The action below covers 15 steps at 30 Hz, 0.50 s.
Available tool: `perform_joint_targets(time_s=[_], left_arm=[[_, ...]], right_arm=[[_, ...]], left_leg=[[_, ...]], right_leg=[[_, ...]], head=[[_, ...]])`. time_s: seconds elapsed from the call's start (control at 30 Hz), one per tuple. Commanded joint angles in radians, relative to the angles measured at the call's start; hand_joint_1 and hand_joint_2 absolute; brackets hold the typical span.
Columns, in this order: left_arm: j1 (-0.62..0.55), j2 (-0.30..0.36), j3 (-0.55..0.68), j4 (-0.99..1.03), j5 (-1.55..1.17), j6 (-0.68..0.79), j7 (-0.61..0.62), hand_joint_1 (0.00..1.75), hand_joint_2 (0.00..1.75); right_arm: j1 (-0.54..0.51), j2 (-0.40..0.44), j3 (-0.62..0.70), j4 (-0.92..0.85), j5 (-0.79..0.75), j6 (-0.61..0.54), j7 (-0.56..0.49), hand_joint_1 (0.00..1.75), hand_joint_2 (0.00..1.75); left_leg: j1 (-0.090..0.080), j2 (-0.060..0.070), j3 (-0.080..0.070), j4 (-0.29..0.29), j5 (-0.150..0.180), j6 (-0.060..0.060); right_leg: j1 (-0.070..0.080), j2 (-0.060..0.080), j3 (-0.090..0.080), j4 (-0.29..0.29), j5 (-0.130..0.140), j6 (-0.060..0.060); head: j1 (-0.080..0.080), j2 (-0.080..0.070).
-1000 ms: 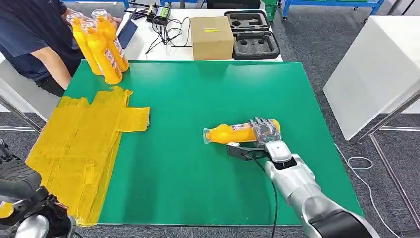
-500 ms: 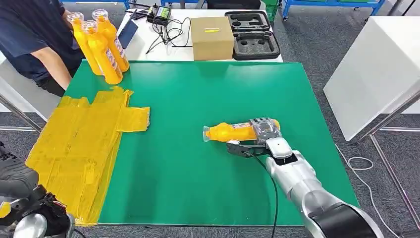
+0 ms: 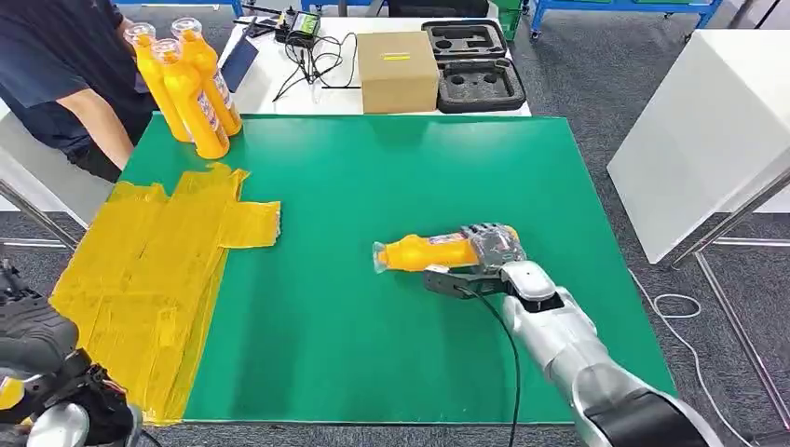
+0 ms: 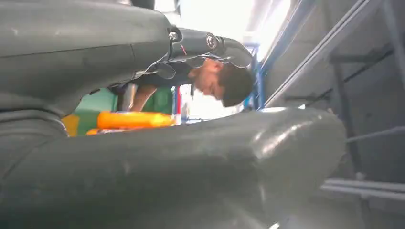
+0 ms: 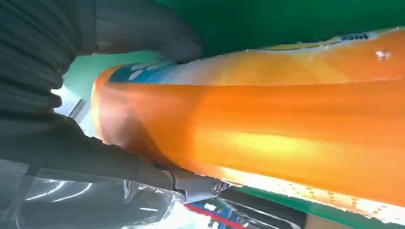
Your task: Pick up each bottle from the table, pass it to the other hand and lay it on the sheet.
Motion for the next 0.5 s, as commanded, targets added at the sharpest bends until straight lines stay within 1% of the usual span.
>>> perform_joint_targets(time_s=[0.03, 0.1, 0.2, 0.23, 0.27, 0.3, 0.33, 0.37, 0.4, 0.5], left_arm=[[0.072, -0.007, -0.007, 0.017, 0.074, -0.177, 0.067, 0.0, 0.0], [0.098, -0.011, -0.023, 0.015, 0.071, -0.193, 0.068, 0.0, 0.0], [0.112, -0.005, -0.045, 0.009, 0.057, -0.197, 0.052, 0.0, 0.0], [0.113, -0.004, -0.052, 0.008, 0.055, -0.194, 0.048, 0.0, 0.0], [0.113, -0.004, -0.058, 0.009, 0.054, -0.193, 0.048, 0.0, 0.0], [0.116, 0.001, -0.076, 0.015, 0.064, -0.209, 0.05, 0.0, 0.0], [0.118, 0.002, -0.086, 0.022, 0.087, -0.228, 0.064, 0.0, 0.0], [0.12, 0.0, -0.09, 0.024, 0.085, -0.227, 0.064, 0.0, 0.0], [0.121, -0.001, -0.093, 0.029, 0.085, -0.227, 0.064, 0.0, 0.0], [0.12, 0.001, -0.093, 0.029, 0.086, -0.227, 0.064, 0.0, 0.0]], right_arm=[[0.136, -0.106, 0.049, -0.404, -0.131, 0.001, -0.002, 1.75, 1.75], [0.186, -0.129, 0.047, -0.517, -0.154, 0.004, 0.018, 1.75, 1.75], [0.223, -0.147, 0.047, -0.588, -0.162, 0.0, 0.022, 1.75, 1.75], [0.239, -0.149, 0.041, -0.606, -0.168, -0.005, 0.024, 1.75, 1.75], [0.25, -0.149, 0.034, -0.613, -0.176, -0.009, 0.023, 1.75, 1.75], [0.275, -0.145, 0.015, -0.634, -0.2, -0.033, 0.008, 1.75, 1.75], [0.289, -0.143, 0.007, -0.647, -0.213, -0.047, 0.0, 1.75, 1.75], [0.292, -0.143, 0.008, -0.648, -0.213, -0.047, 0.0, 1.75, 1.75], [0.295, -0.144, 0.009, -0.652, -0.213, -0.047, 0.0, 1.75, 1.75], [0.292, -0.144, 0.009, -0.653, -0.213, -0.046, 0.0, 1.75, 1.75]], left_leg=[[0.001, -0.002, 0.0, 0.0, -0.001, -0.003], [0.0, -0.003, -0.001, 0.0, -0.001, -0.002], [0.0, -0.004, -0.004, 0.0, -0.002, -0.001], [0.001, -0.004, -0.003, 0.001, -0.003, -0.002], [0.0, -0.004, -0.006, 0.0, -0.001, -0.001], [0.0, -0.005, -0.005, 0.001, -0.002, -0.002], [0.0, -0.005, -0.008, 0.0, -0.001, -0.001], [0.0, -0.005, -0.006, 0.0, -0.002, -0.002], [0.0, -0.004, -0.008, 0.0, 0.0, -0.001], [0.0, -0.004, -0.008, 0.0, -0.001, -0.002]], right_leg=[[0.001, -0.003, 0.001, -0.001, -0.002, -0.001], [0.0, -0.004, 0.0, 0.0, -0.002, -0.001], [0.0, -0.004, -0.002, 0.0, -0.002, 0.0], [0.0, -0.005, -0.001, 0.0, -0.003, -0.001], [0.0, -0.004, -0.004, 0.0, -0.002, 0.0], [0.0, -0.006, -0.003, 0.0, -0.003, -0.001], [-0.001, -0.005, -0.006, 0.0, -0.002, -0.001], [0.0, -0.006, -0.003, 0.0, -0.003, -0.001], [-0.001, -0.004, -0.006, -0.001, -0.001, 0.0], [-0.001, -0.004, -0.006, 0.0, -0.001, -0.001]], head=[[0.0, 0.0], [0.0, 0.0], [0.0, 0.0], [0.0, 0.0], [0.0, 0.0], [0.0, 0.0], [0.0, 0.0], [0.0, 0.0], [0.0, 0.0], [0.0, 0.0]])
